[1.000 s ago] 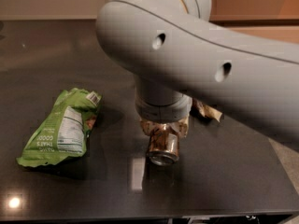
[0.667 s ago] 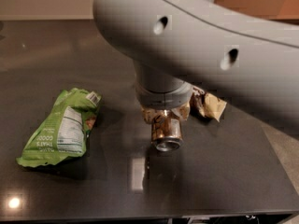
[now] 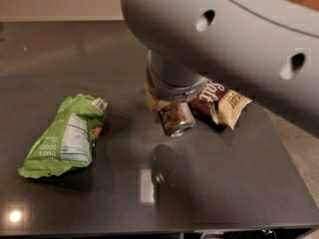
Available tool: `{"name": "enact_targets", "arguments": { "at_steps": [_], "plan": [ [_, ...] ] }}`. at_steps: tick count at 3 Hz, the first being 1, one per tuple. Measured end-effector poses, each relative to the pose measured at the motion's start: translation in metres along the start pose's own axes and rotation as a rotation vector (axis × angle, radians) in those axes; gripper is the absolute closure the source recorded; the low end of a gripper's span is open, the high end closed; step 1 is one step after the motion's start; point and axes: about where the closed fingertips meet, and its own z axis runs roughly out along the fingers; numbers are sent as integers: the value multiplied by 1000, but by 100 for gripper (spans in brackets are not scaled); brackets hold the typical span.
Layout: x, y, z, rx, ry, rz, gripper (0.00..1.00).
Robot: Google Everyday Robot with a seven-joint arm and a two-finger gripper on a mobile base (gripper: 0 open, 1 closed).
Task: Place orange can upright
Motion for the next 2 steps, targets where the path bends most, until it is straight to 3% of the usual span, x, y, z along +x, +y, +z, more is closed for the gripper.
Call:
{"name": "enact_targets", "arguments": {
  "at_steps": [1,2],
  "plan": [
    [-12,-2,-1,-79,-113,-93,100],
    [-22,-4,1,-189,-224,-127,100]
  ]
}}
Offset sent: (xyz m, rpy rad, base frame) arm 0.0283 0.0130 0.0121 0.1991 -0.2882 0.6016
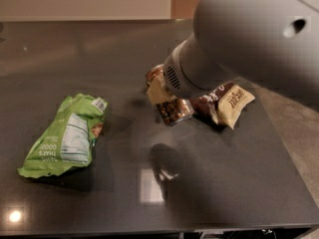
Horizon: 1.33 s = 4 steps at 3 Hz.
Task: Place orange can upright
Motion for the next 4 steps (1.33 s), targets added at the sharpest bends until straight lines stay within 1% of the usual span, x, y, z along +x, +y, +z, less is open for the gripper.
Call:
{"name": "enact_targets", "arguments": {
  "at_steps": [1,2,3,4],
  "plan": [
    [-12,-2,2,-97,-109,-6,100],
    [-16,9,1,-151,-129,-28,100],
    [-16,9,1,-151,-129,-28,100],
    [-16,10,3,-179,-143,-48,100]
  ]
}}
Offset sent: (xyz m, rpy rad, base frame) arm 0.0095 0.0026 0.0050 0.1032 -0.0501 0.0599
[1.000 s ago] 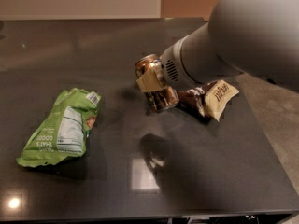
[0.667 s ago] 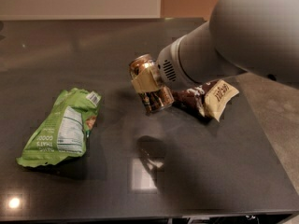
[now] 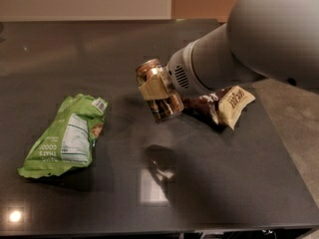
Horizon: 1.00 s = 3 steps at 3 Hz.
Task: Place orange can upright
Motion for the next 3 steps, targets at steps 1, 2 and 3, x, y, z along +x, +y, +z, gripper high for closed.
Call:
{"name": "enact_targets", "arguments": {
  "at_steps": [1,2,3],
  "plan": [
    [9,-6,4,-59,-39,-3,100],
    [32,-17,4,-113,-74,21,100],
    [52,-11,2,-193,-135,29,100]
  ]
}}
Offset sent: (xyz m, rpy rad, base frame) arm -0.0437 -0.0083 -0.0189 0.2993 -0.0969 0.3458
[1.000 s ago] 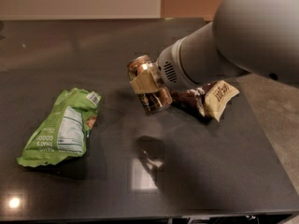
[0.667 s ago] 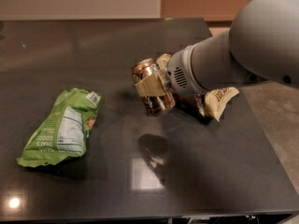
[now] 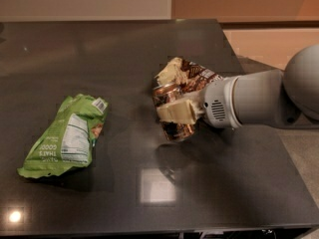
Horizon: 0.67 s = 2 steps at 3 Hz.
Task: Place orange can upright
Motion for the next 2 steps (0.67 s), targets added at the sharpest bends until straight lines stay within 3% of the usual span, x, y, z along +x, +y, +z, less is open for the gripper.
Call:
{"name": "enact_targets", "arguments": {
  "at_steps": [1,2],
  "plan": [
    [12,19,-3,-113,-102,-5,100],
    [7,49,1,-243,-214,-102,100]
  ]
}}
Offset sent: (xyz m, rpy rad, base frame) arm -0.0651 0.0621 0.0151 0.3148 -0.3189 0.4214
